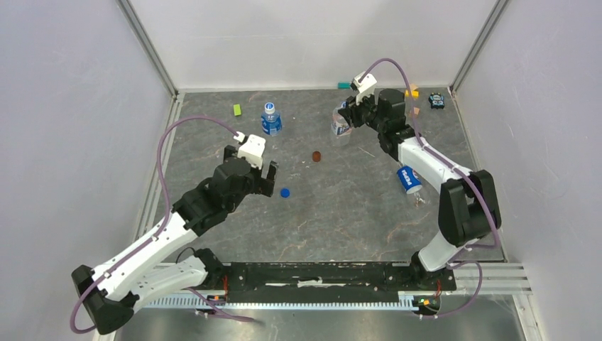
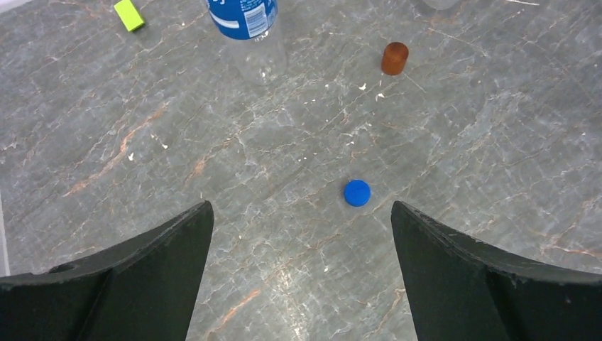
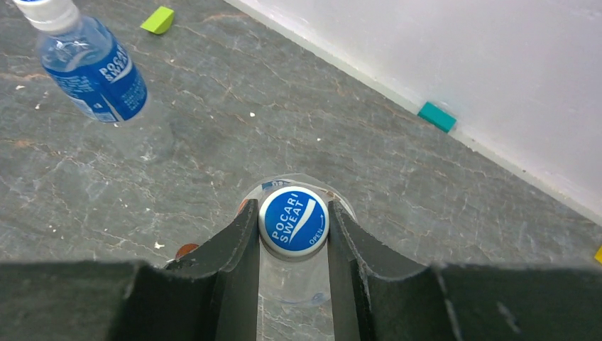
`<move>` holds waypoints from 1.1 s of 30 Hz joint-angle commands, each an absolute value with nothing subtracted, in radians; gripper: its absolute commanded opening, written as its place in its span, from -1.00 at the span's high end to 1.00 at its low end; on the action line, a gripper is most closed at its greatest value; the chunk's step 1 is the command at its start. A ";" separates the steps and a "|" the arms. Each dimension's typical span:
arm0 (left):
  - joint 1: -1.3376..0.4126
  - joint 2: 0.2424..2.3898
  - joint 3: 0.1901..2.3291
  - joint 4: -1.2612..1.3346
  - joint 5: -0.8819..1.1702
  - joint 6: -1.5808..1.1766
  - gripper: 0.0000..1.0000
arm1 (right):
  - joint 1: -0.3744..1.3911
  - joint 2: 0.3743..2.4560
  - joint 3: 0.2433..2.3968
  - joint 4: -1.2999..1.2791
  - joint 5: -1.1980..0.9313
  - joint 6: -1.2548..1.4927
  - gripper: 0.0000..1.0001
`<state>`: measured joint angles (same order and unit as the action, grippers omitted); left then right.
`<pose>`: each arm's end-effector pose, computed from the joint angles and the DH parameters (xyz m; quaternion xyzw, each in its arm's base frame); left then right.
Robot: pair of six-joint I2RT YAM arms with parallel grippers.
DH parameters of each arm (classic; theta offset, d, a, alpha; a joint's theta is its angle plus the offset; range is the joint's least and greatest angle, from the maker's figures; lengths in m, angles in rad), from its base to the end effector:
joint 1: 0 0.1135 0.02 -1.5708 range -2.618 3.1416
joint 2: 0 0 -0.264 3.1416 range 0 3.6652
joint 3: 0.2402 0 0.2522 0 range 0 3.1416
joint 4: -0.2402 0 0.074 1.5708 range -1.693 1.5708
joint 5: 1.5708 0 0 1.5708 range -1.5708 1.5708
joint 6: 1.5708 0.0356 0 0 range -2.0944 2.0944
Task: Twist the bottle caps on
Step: Place the plastic bottle at the center of the board.
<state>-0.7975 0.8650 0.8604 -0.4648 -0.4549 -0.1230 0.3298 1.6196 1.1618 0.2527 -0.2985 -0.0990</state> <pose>0.1429 -0.1240 0.3254 0.1634 0.8225 -0.0543 0.5421 0.3608 0.1346 0.3007 -0.2549 0.7296 0.1864 0.6066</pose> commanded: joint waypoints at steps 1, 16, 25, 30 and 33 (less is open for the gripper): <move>-0.738 0.850 0.815 -0.443 -0.354 -0.040 -1.00 | 0.309 1.669 1.232 0.277 -0.325 -0.089 1.00; -0.592 0.822 0.784 -0.422 -0.257 -0.080 -1.00 | 0.291 1.750 1.279 0.218 -0.351 -0.081 0.07; -0.583 0.811 0.782 -0.420 -0.226 -0.087 -1.00 | 0.289 1.658 1.280 0.218 -0.374 -0.069 -0.51; -0.581 0.801 0.782 -0.411 -0.175 -0.087 -1.00 | 0.271 1.547 1.286 0.163 -0.382 -0.068 -0.62; -0.581 0.766 0.775 -0.380 -0.146 -0.101 -1.00 | 0.238 1.463 1.268 0.067 -0.389 -0.072 -0.68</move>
<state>-0.5884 0.8146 0.7837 -0.4564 -0.2066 -0.0902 0.2775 1.5948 1.2434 0.1432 -0.3668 -0.0742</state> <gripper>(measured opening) 0.997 0.829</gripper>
